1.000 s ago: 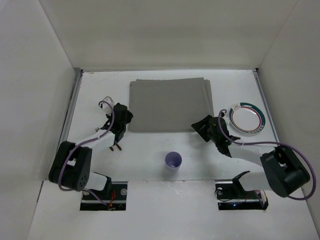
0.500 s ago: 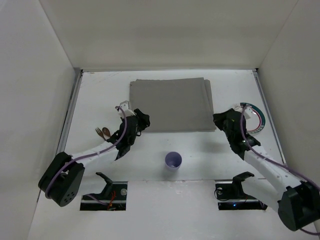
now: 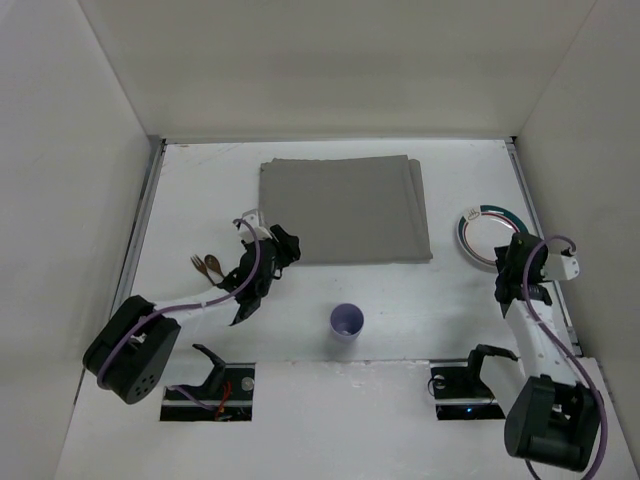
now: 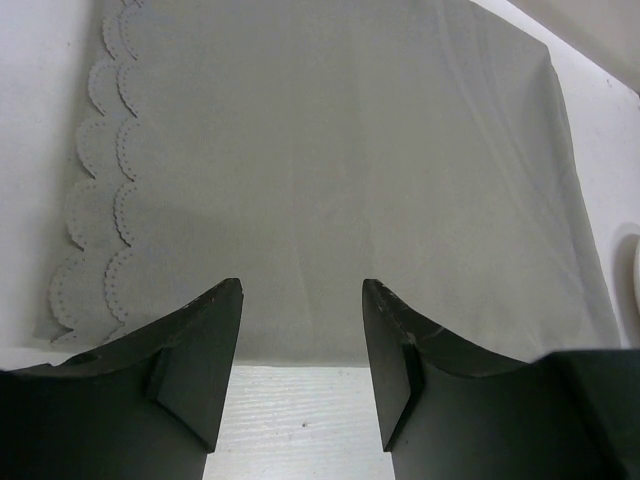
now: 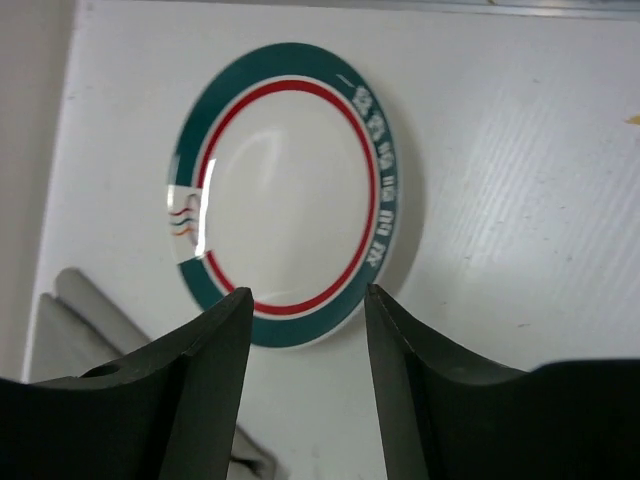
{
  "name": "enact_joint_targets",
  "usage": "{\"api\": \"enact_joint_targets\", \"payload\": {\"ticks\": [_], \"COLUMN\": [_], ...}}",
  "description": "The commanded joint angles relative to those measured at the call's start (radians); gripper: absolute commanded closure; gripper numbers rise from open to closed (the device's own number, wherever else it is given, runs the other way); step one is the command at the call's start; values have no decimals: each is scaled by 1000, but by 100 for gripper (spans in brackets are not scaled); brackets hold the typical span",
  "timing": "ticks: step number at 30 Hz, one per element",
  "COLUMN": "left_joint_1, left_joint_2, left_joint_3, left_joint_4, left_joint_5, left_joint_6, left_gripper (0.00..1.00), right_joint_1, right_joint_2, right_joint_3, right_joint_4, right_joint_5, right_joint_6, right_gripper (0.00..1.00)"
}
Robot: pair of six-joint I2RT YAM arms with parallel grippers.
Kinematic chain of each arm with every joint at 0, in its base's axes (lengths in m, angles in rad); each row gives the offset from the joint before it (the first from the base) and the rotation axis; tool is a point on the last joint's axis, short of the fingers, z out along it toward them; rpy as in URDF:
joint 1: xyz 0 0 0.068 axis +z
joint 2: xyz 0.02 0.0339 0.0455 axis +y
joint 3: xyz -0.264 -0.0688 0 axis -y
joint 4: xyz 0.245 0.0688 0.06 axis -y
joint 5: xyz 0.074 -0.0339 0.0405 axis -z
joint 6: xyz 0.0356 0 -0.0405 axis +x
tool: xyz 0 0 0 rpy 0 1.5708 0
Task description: Set the dinner table for one person
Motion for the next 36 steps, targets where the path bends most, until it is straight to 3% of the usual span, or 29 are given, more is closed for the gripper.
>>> {"api": "enact_joint_targets", "payload": {"ticks": [1,6,10,23,27,32,36], "left_joint_1": [11,13,13,27,28,35,35], "left_joint_2": [-17,-31,-29,-33,-36,-28,-68], "left_joint_3": [-10,-19,-15,-21,-21,-19,-32], "left_joint_4": [87,93,87,87,85,84,81], "left_joint_5": [-14,-20,-14,-17,-9,-6,-15], "left_joint_6": [16,12,6,0,-10,-14,-14], "left_gripper": [49,41,39,39,39,39,38], "right_joint_1": [-37,-118,-149,-158,-185,-202,-211], "right_joint_2": [64,142,246,450,473,478,402], "right_joint_3": [-10,-20,-20,4,16,20,-34], "right_joint_4": [67,148,208,345,351,351,392], "right_joint_5": [-33,-79,-130,-173,-191,-222,-228], "right_joint_6": [37,43,76,118,122,126,130], "right_gripper": [44,34,34,50,64,90,100]}}
